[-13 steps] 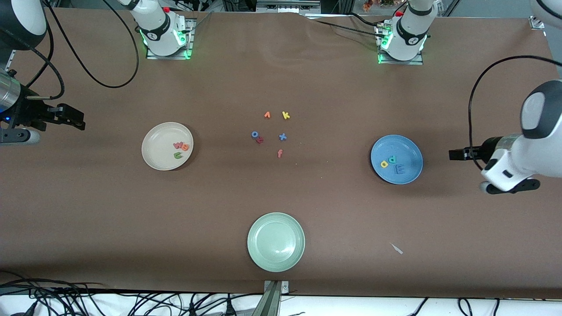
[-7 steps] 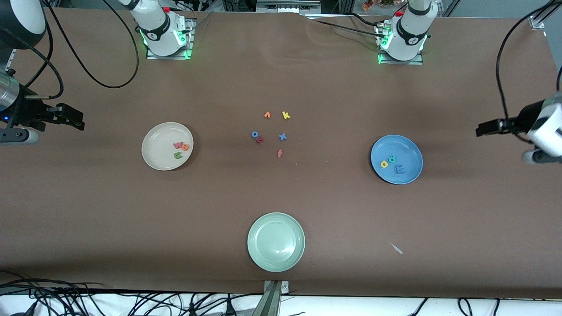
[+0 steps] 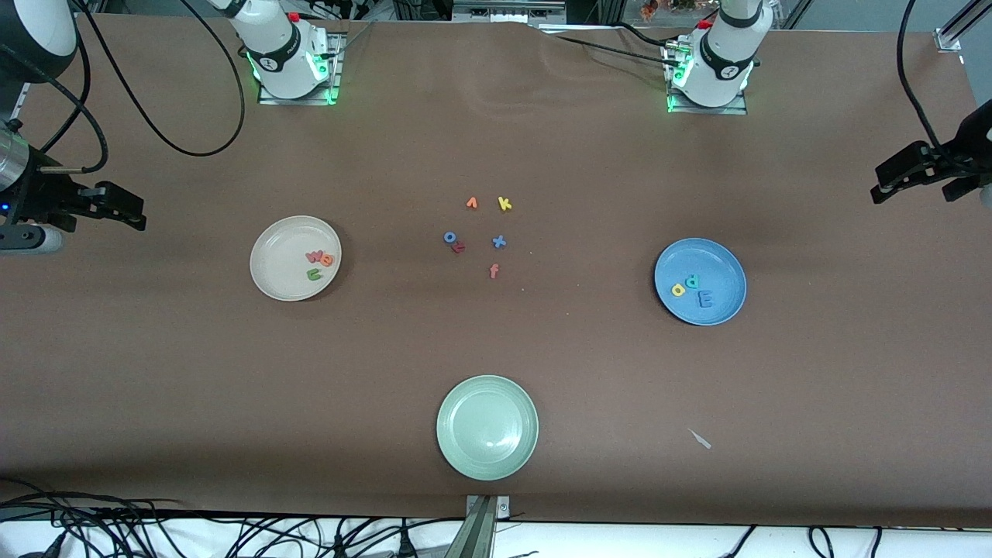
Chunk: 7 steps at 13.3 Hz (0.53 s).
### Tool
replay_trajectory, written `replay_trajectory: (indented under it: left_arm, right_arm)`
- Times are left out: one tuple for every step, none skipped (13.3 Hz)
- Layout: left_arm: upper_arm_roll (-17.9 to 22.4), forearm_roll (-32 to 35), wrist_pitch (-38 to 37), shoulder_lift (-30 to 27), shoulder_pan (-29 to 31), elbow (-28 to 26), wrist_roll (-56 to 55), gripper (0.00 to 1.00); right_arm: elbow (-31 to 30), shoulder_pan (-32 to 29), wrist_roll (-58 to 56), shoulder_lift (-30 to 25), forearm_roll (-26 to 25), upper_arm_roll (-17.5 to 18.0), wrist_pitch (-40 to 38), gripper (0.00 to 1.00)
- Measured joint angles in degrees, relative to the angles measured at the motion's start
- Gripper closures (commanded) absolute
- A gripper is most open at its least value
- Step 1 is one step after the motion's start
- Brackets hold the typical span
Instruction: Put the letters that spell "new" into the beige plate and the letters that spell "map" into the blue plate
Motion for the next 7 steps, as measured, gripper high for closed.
replay_trajectory:
  left_arm:
    - [0.0,0.0,0.7,-0.2,-0.2,-1.2,0.0,0.0]
    - [0.0,0.0,1.1,-0.2,-0.4,-1.8,0.0,0.0]
    - [-0.1,0.0,1.2,-0.2,-0.5,-2.2,0.0,0.0]
    - [-0.1,0.0,1.2,-0.2,-0.6,-2.5,0.0,0.0]
    - [-0.1,0.0,1.2,-0.2,-0.5,-2.7,0.0,0.0]
    - [-0.1,0.0,1.2,-0.2,-0.6,-2.7,0.0,0.0]
    - [-0.1,0.0,1.2,-0.2,-0.5,-2.7,0.0,0.0]
  right_arm:
    - [0.0,0.0,0.0,0.0,0.0,0.0,0.0,0.0]
    - [0.0,0.0,0.0,0.0,0.0,0.0,0.0,0.0]
    - [0.0,0.0,0.0,0.0,0.0,0.0,0.0,0.0]
    - [0.0,0.0,0.0,0.0,0.0,0.0,0.0,0.0]
    - [0.0,0.0,0.0,0.0,0.0,0.0,0.0,0.0]
    - [0.0,0.0,0.0,0.0,0.0,0.0,0.0,0.0]
    - [0.0,0.0,0.0,0.0,0.0,0.0,0.0,0.0]
